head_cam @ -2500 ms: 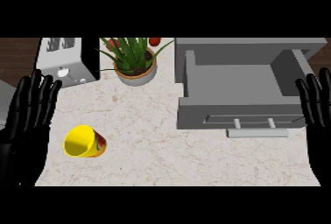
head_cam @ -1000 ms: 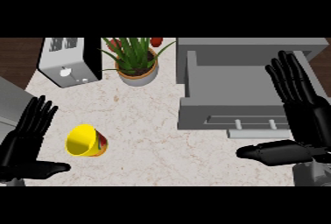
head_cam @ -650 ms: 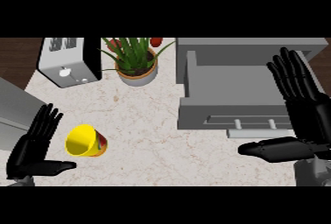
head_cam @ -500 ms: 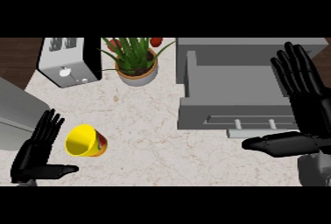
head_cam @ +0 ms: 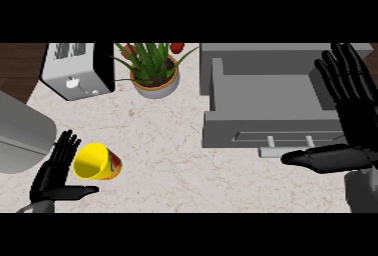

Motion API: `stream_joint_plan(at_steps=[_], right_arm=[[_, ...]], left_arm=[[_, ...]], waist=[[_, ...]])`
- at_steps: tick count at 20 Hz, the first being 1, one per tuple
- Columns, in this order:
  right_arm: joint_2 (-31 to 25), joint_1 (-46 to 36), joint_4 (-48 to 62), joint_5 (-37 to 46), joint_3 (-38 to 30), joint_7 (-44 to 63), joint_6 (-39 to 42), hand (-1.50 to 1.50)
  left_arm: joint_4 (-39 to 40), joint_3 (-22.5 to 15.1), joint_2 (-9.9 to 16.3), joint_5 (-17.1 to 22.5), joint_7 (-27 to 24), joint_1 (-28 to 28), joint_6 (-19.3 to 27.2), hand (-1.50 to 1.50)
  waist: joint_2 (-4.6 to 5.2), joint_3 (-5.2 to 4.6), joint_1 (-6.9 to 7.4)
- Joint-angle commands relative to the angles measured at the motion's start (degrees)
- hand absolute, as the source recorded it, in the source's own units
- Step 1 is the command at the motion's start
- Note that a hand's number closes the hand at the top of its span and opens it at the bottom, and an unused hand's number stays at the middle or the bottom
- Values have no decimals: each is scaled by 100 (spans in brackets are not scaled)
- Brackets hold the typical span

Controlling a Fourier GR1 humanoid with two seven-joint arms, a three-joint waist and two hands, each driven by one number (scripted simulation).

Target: Pick up the cup, place it into the drawer and close the drawer

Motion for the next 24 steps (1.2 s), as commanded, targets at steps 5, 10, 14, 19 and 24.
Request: stream_joint_plan(at_steps=[5,10,14,19,24], right_arm=[[17,137,-254,-82,66,132,110,-150],[64,-70,9,136,159,11,25,-150],[138,-276,20,11,96,214,-104,-150],[-79,-207,-243,-213,-112,433,38,-150],[-111,-191,66,-93,-134,176,101,-150]], left_arm=[[1575,77,169,-221,-1175,-753,-13,-150],[1989,44,70,-347,-1655,-824,91,-150],[2112,-13,-47,-425,-1760,-927,195,-150],[2142,-18,-164,-413,-1707,-1109,166,-150],[2175,10,-98,-351,-1521,-1370,-290,-150]], waist=[[4,-3,-27],[33,-14,-65],[33,-15,-61],[28,-15,-86],[44,-16,-86]])
